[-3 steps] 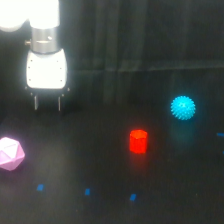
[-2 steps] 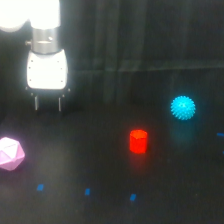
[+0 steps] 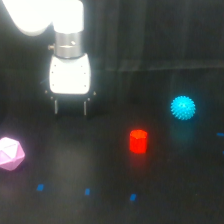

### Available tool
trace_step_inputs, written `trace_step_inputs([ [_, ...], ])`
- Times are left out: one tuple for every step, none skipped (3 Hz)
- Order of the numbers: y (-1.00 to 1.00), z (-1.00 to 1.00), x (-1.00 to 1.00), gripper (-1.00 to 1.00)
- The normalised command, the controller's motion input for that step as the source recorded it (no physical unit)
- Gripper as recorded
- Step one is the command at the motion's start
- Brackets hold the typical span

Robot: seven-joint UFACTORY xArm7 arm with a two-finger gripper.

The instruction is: Pick up the red object from the table

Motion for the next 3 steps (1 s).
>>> trace_step_inputs([
  [-0.28, -0.69, 0.33, 1.0],
  [0.14, 0.65, 0.97, 0.66],
  [-1.0, -0.61, 0.71, 0.97],
])
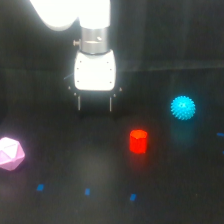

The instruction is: Pick up the red object from the table

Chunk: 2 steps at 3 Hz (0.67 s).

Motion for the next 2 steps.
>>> trace_step_inputs([
  [-0.7, -0.12, 1.0, 0.72],
  [-0.59, -0.29, 0.98, 0.81],
])
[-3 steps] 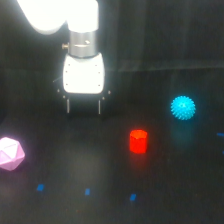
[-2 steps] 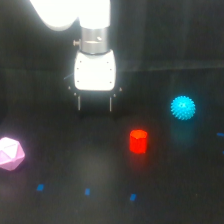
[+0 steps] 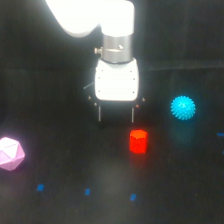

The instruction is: Pick up the red object from the table

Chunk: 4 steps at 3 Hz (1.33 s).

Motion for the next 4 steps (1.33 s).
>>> trace_step_inputs([
  [-0.9, -0.55, 1.0, 0.18],
  [-0.33, -0.6, 0.92, -0.16],
  [-0.23, -0.35, -0.18, 0.36],
  [-0.22, -0.32, -0.33, 0.49],
])
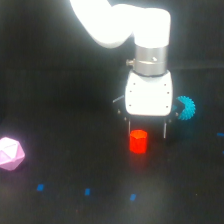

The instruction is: Pick up the red object from the table

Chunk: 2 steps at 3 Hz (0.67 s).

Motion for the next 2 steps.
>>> trace_step_inputs([
  [-1.0, -1.0, -0.97, 1.0],
  [-0.46, -0.79, -0.6, -0.43],
])
